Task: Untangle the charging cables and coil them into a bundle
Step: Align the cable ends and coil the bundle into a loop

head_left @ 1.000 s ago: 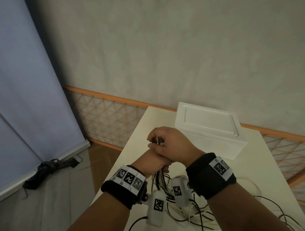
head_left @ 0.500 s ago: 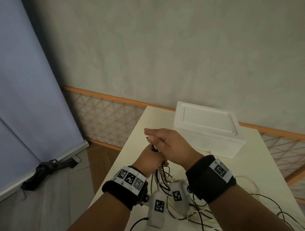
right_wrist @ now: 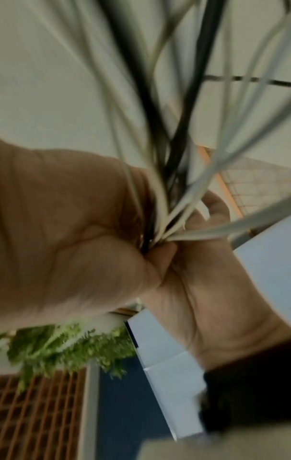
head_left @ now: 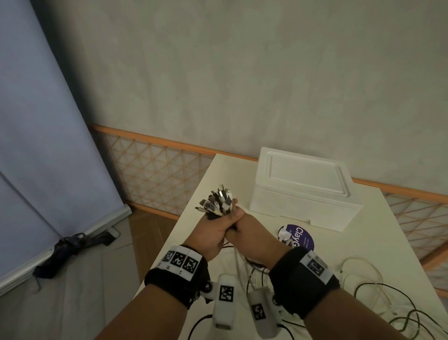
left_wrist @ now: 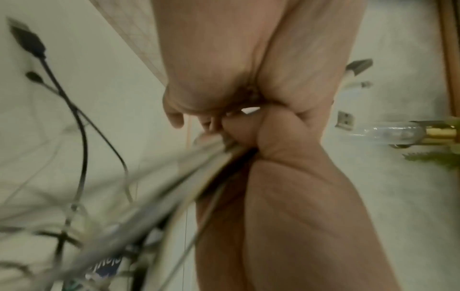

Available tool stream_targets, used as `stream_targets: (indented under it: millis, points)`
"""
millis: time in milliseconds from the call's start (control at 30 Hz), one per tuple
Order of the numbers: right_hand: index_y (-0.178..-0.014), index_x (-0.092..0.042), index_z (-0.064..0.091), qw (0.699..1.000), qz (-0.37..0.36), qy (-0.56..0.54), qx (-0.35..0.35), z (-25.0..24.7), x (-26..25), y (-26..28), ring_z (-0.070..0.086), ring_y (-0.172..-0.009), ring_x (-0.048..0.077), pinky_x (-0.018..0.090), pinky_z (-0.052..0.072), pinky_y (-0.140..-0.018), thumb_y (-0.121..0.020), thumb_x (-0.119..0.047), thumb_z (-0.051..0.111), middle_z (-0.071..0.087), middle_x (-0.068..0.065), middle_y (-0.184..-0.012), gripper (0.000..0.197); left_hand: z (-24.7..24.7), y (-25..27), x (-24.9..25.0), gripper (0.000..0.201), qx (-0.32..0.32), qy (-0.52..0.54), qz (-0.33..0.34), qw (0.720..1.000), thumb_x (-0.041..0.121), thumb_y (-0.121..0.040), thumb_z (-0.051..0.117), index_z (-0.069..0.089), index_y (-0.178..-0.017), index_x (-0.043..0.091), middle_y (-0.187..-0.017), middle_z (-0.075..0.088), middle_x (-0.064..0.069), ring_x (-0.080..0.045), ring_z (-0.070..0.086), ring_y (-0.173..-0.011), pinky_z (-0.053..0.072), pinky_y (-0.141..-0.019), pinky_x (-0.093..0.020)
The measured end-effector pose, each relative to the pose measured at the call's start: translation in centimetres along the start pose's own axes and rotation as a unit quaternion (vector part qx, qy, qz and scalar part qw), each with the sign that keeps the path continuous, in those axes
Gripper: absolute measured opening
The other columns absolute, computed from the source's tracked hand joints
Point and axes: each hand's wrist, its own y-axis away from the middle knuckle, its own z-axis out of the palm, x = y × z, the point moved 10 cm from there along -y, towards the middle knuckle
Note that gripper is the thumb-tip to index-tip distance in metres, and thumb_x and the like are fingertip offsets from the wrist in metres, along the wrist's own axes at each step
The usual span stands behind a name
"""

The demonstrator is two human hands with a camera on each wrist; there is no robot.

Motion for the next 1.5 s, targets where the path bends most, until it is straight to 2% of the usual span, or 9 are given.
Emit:
stream_targets:
  millis: [167,267,433,833,967,1067,1200,1367,1500]
  points:
    - [-0.104,-0.009,0.048,0.985,0.0,0.171,0.006,-0.2,1.0,0.3,0.057,-0.078,0.027,0.033,0.04,-0.064,-0.093,-0.018,0.045,0.062,0.011,-0.091,0.015,-1.1,0.0,2.5,0.079,-0.072,0.098,0.043,0.992,0.026,-0.049,0.093,0.057,-0.119,0.016,-0.118,0.066,-0.013,-0.026,0.062,-0.109,0.052,-0.09,-0.039]
    - [-0.109,-0.011,0.046,0.952,0.008,0.305,0.01,0.2,1.9,0.3,0.061,-0.084,0.03,0.036,0.044,-0.067,-0.095,-0.031,0.044,0.063,0.01,-0.094,0.024,-1.7,0.0,2.8,0.074,-0.033,0.097,-0.001,0.995,0.062,-0.063,0.072,0.057,-0.126,0.024,-0.123,0.065,-0.009,-0.026,0.062,-0.113,0.045,-0.097,-0.05]
    - [-0.112,-0.012,0.046,0.932,0.016,0.362,0.025,0.2,1.8,-0.3,0.062,-0.082,0.028,0.038,0.051,-0.069,-0.09,-0.025,0.046,0.063,0.006,-0.094,0.026,-2.0,-0.3,2.3,0.016,0.05,0.001,0.031,0.998,0.017,-0.091,0.057,0.07,-0.098,0.009,-0.099,0.068,-0.006,-0.018,0.068,-0.087,0.054,-0.08,-0.037]
    - [-0.096,-0.012,0.055,0.954,0.067,0.285,0.064,-1.0,2.2,-1.4,0.057,-0.074,0.022,0.032,0.047,-0.066,-0.088,-0.023,0.045,0.061,0.004,-0.084,0.017,-0.3,0.0,2.7,0.02,-0.011,0.007,0.078,0.997,0.03,-0.083,0.056,0.064,-0.076,0.013,-0.083,0.069,-0.007,-0.023,0.063,-0.087,0.047,-0.082,-0.037]
    - [-0.094,-0.013,0.053,0.94,0.067,0.329,0.06,-0.6,1.7,-1.7,0.05,-0.066,0.019,0.03,0.039,-0.058,-0.09,-0.022,0.042,0.047,-0.001,-0.071,0.016,-1.1,0.5,2.5,0.018,0.079,-0.049,0.135,0.987,0.029,-0.079,0.074,0.062,-0.067,0.022,-0.078,0.067,-0.004,-0.025,0.061,-0.086,0.047,-0.08,-0.044]
    - [-0.096,-0.01,0.055,0.924,0.05,0.378,0.036,0.5,0.9,-1.6,0.049,-0.068,0.019,0.027,0.032,-0.052,-0.092,-0.019,0.04,0.037,-0.002,-0.068,0.019,-2.3,0.3,2.6,0.031,0.153,-0.083,0.147,0.974,0.029,-0.088,0.066,0.059,-0.058,0.024,-0.072,0.066,-0.005,-0.026,0.062,-0.079,0.051,-0.081,-0.051]
    - [-0.102,-0.006,0.056,0.922,0.046,0.385,0.023,0.7,1.1,-1.8,0.045,-0.067,0.017,0.025,0.026,-0.047,-0.092,-0.015,0.038,0.033,-0.004,-0.065,0.022,-2.1,-0.1,2.6,0.034,0.138,-0.149,0.133,0.97,0.035,-0.095,0.054,0.063,-0.065,0.022,-0.079,0.067,-0.009,-0.025,0.062,-0.079,0.052,-0.077,-0.048]
    - [-0.114,-0.003,0.057,0.911,0.011,0.412,-0.02,1.3,0.3,-1.0,0.06,-0.096,0.027,0.032,0.042,-0.069,-0.093,-0.007,0.037,0.061,0.013,-0.11,0.03,-0.8,0.2,2.7,0.026,0.088,-0.235,0.123,0.96,0.037,-0.084,0.068,0.058,-0.079,0.014,-0.08,0.059,0.0,-0.015,0.056,-0.077,0.046,-0.07,-0.031]
    - [-0.107,-0.007,0.058,0.925,0.023,0.378,-0.013,1.1,0.0,-1.2,0.061,-0.093,0.024,0.031,0.04,-0.065,-0.092,-0.01,0.038,0.063,0.01,-0.107,0.025,-1.2,0.0,4.4,0.026,0.12,-0.3,0.186,0.928,0.016,-0.084,0.067,0.048,-0.067,0.012,-0.07,0.057,0.0,-0.014,0.055,-0.069,0.046,-0.068,-0.033]
